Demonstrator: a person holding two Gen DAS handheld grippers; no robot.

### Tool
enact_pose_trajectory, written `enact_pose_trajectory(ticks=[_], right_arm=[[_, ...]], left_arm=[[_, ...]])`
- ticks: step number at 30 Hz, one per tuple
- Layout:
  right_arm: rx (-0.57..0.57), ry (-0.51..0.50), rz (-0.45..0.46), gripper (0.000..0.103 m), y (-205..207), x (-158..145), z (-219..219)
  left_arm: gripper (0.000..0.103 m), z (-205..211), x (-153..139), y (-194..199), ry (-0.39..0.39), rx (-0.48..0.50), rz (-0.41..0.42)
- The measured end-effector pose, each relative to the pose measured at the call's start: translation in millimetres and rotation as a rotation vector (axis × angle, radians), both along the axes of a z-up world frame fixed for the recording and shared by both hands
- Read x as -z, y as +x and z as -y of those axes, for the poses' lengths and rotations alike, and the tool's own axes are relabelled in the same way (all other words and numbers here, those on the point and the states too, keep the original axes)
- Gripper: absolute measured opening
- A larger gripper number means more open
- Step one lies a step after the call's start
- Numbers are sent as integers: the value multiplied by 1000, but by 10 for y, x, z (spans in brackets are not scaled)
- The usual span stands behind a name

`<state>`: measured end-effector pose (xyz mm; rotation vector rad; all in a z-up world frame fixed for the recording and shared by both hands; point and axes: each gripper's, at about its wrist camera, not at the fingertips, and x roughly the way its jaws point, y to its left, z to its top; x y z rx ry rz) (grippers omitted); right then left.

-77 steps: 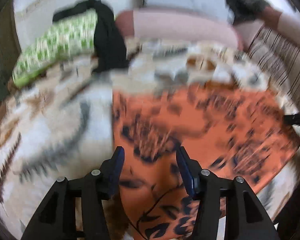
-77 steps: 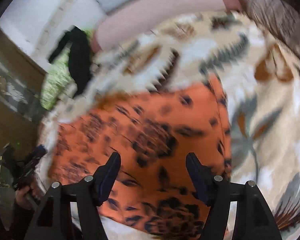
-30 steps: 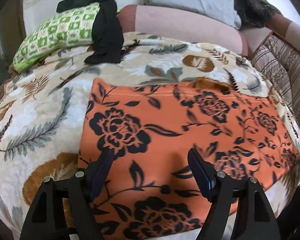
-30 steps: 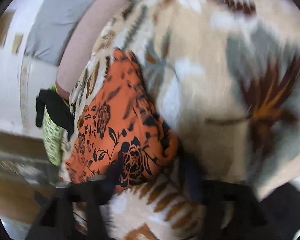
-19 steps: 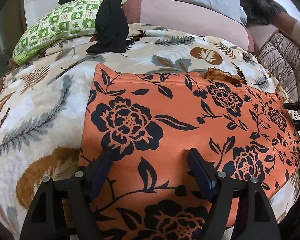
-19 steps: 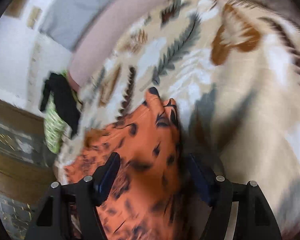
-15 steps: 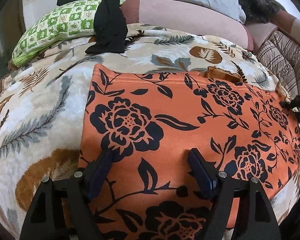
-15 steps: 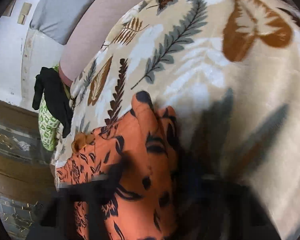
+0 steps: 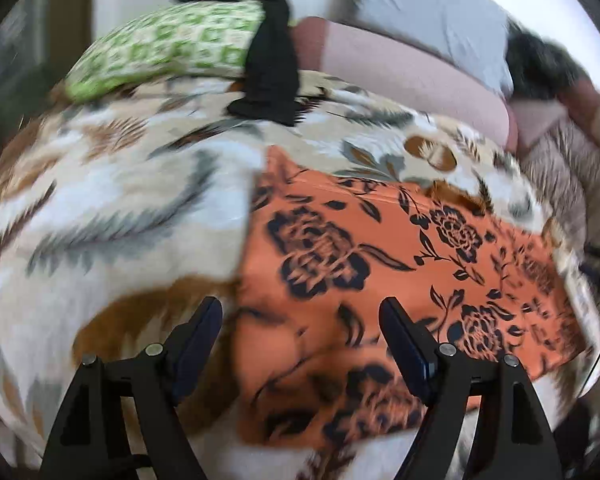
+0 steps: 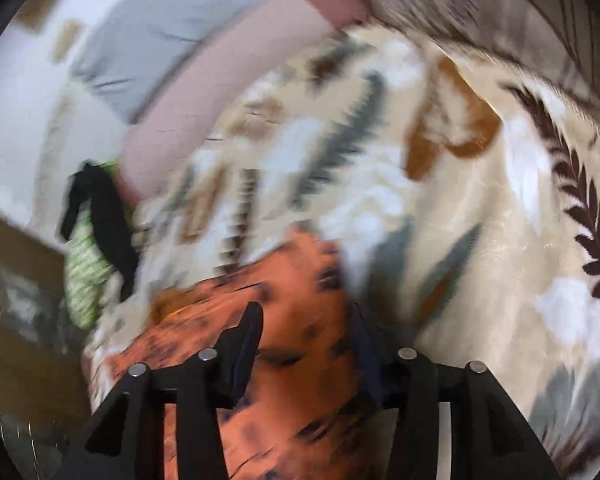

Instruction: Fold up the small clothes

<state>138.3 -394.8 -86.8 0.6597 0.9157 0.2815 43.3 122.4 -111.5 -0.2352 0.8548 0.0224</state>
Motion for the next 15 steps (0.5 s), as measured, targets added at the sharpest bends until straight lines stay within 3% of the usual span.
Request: enact_pose_trajectory(ticks=[4, 6, 7, 9, 10, 13, 15], right_arm=[[-181, 54, 24, 67, -395, -55, -428], [-264, 39, -7, 67, -501, 135, -624], [-266, 24, -42, 67, -511, 259, -674], [-230, -2, -175, 67, -463, 585, -729], [-214, 26, -181, 67, -478, 637, -690], [-194, 58, -170, 67, -503, 604, -609], [-209, 50, -180, 67, -500, 632, -605]], left_arm=[[80, -151, 135, -254, -88, 13, -41], [50, -182, 317, -244, -114, 30, -120], [25, -227, 415, -219, -140, 25, -165], [20, -367, 442, -250, -230, -9, -162], [19, -387, 404, -268, -233, -14, -162], [20, -328, 229, -342, -149, 31, -117], [34, -322, 121, -330, -146, 60, -92]])
